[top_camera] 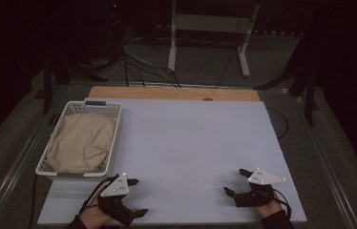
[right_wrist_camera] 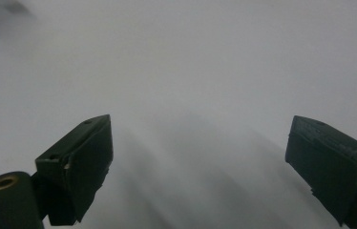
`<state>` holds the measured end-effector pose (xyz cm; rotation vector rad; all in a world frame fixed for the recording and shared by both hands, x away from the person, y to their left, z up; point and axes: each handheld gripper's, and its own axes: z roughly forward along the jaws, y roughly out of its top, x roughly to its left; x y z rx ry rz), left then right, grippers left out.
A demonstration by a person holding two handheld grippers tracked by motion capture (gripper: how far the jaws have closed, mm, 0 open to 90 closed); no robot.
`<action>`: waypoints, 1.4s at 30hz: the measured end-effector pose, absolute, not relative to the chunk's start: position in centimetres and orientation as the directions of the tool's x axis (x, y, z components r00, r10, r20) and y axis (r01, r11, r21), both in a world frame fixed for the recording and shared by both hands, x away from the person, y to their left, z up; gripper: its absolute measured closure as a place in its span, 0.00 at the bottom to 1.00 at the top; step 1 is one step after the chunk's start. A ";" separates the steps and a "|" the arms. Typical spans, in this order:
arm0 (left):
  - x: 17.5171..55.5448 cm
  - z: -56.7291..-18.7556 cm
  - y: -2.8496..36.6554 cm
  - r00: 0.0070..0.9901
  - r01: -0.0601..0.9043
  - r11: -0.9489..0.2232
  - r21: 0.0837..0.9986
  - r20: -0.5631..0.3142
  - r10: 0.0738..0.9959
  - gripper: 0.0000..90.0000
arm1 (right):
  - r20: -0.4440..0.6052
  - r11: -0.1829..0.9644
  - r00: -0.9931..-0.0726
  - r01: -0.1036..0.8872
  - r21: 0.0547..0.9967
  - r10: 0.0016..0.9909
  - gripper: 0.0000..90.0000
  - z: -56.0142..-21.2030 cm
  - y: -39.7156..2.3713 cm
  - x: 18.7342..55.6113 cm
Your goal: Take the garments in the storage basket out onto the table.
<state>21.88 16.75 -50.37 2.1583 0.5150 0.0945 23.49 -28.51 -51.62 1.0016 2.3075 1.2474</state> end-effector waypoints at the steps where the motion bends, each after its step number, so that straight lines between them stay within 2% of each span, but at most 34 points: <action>1: 21.9 -50.4 16.7 0.912 0.328 -0.522 0.787 -0.118 0.394 0.00 | 0.041 0.365 -0.698 0.423 0.830 0.715 0.10 -51.6 -28.5 23.5; 21: 21.5 -48.8 15.7 0.946 0.302 -0.577 0.759 -0.162 0.282 0.00 | 0.073 0.350 -0.719 0.422 0.837 0.692 0.10 -50.8 -27.9 23.0; 42: 22.3 -44.9 15.6 0.956 0.278 -0.601 0.749 -0.154 0.250 0.00 | 0.080 0.334 -0.725 0.409 0.849 0.684 0.10 -50.1 -27.6 22.7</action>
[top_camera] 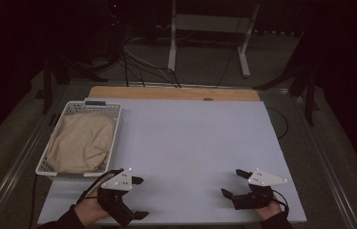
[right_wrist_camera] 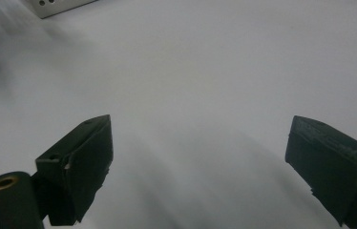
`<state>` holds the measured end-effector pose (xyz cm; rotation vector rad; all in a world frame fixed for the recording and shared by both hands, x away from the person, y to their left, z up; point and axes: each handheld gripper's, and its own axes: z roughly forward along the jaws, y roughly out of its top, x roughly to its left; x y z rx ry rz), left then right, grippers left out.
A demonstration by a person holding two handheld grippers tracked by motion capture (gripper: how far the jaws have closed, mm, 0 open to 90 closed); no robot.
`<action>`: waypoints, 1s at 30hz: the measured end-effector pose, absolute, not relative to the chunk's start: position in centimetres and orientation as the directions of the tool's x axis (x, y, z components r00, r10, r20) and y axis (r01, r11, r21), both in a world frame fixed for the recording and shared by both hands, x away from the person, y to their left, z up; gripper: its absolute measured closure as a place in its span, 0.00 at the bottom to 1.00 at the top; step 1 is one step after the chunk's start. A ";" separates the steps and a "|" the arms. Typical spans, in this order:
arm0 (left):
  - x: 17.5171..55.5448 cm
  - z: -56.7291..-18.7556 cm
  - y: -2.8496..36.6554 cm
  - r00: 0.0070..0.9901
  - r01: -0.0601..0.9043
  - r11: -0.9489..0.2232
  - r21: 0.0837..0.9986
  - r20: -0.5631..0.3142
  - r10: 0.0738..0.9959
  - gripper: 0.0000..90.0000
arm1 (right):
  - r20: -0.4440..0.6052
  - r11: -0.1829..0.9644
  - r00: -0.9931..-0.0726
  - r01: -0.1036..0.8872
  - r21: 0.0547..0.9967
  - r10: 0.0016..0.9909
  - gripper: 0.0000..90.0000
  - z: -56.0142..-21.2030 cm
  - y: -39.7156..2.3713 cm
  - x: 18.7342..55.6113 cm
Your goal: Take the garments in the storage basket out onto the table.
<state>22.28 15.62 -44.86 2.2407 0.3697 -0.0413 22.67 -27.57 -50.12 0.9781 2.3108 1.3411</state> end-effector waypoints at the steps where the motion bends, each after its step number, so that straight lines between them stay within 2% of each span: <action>1: 22.4 -44.7 15.7 0.956 0.278 -0.602 0.749 -0.157 0.246 0.00 | 0.078 0.334 -0.726 0.406 0.850 0.684 0.10 -50.1 -27.6 22.7; 30: 24.3 -40.1 18.0 0.946 0.284 -0.566 0.774 -0.132 0.294 0.00 | 0.092 0.318 -0.734 0.399 0.860 0.673 0.10 -49.8 -27.3 22.5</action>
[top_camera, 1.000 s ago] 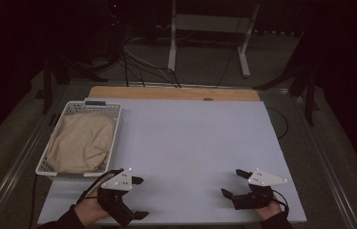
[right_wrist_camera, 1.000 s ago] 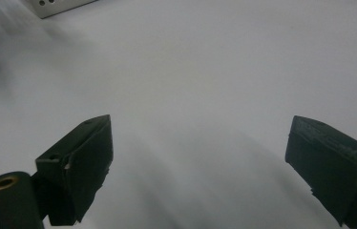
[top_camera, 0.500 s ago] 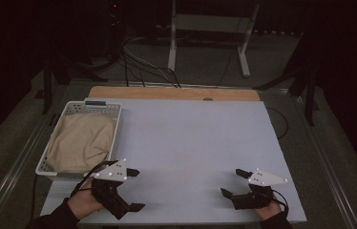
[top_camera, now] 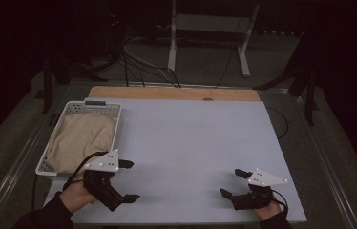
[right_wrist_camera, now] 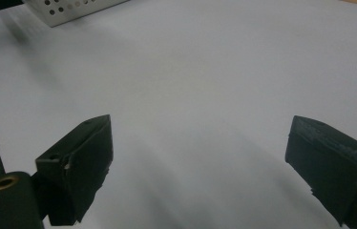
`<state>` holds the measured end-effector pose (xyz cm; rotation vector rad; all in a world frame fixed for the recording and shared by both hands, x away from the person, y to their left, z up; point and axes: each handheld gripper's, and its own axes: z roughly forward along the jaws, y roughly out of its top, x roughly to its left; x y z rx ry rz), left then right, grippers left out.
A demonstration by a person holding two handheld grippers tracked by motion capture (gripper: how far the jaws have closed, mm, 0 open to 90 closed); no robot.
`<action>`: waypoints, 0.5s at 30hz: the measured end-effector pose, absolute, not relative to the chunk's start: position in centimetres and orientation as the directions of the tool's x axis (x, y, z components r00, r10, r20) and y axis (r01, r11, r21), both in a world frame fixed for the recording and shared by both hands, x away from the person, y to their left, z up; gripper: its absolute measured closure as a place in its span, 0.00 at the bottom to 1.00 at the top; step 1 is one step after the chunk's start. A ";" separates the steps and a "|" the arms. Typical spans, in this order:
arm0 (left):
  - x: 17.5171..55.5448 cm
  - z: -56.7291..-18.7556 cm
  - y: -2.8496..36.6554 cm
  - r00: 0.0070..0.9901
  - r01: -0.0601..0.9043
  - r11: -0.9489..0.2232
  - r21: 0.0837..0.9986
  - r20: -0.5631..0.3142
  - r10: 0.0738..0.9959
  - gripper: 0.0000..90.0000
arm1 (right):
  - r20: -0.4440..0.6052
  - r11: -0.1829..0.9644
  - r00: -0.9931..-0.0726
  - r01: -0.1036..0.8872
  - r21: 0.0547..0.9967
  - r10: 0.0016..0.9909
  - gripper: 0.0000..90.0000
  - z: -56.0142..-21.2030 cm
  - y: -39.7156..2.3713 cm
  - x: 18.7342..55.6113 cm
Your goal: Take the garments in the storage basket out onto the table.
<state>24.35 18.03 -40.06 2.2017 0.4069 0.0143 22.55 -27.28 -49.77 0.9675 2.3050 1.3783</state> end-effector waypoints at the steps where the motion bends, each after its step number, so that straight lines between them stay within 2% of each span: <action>1: 24.4 -40.0 18.1 0.945 0.286 -0.566 0.774 -0.129 0.300 0.00 | 0.090 0.320 -0.733 0.400 0.859 0.674 0.10 -49.8 -27.3 22.5; 15: 25.3 -37.7 19.7 0.934 0.288 -0.564 0.774 -0.097 0.344 0.00 | 0.089 0.323 -0.733 0.401 0.857 0.675 0.10 -49.8 -27.2 22.5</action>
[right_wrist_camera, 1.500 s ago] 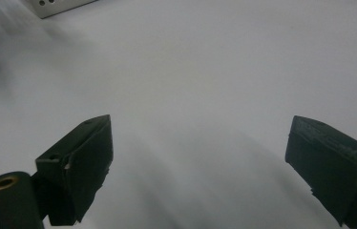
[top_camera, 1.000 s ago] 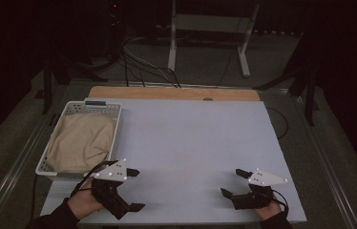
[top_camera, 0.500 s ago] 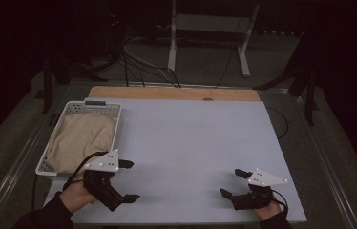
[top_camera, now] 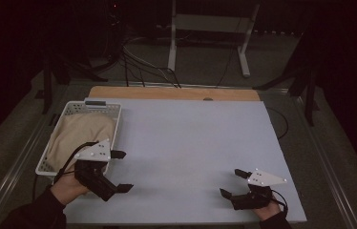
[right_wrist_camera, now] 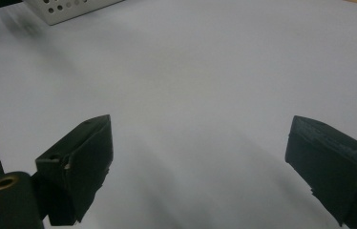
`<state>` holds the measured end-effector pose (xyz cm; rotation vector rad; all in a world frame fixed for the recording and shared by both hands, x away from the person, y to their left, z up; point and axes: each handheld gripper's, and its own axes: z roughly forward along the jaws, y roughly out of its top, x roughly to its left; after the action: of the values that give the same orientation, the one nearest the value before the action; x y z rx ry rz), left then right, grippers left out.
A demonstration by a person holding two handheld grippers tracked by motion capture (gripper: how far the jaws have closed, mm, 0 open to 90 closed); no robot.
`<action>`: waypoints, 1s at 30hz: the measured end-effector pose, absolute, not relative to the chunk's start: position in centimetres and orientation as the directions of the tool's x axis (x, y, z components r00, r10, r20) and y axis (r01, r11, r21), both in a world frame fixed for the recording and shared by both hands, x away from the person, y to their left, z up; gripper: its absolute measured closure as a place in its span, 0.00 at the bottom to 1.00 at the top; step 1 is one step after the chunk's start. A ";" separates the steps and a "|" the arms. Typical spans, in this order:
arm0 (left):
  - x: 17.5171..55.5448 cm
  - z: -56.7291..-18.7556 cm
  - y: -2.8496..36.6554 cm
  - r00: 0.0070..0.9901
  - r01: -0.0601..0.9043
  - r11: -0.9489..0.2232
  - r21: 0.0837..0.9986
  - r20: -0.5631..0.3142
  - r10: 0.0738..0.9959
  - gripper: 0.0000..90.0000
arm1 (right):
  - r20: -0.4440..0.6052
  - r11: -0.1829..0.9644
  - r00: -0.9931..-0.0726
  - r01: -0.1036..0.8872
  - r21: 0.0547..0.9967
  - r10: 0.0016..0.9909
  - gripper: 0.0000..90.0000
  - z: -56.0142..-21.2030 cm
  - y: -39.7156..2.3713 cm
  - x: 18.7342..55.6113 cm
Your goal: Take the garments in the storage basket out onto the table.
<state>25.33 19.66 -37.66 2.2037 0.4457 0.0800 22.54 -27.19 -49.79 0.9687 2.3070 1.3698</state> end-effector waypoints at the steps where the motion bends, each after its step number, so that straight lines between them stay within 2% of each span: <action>1: 25.4 -37.6 19.8 0.932 0.288 -0.561 0.776 -0.091 0.352 0.00 | 0.087 0.324 -0.732 0.401 0.857 0.675 0.10 -49.8 -27.2 22.5; 15: 26.7 -36.6 22.6 0.902 0.321 -0.529 0.786 -0.083 0.423 0.00 | 0.083 0.331 -0.733 0.401 0.854 0.675 0.10 -49.8 -27.0 22.6; 30: 29.3 -36.2 26.1 0.843 0.398 -0.503 0.767 -0.089 0.531 0.00 | 0.078 0.337 -0.740 0.395 0.855 0.669 0.10 -49.9 -26.9 22.5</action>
<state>29.27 26.06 -36.24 2.1640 0.6744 0.1987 22.54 -26.90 -49.86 0.9516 2.3180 1.3579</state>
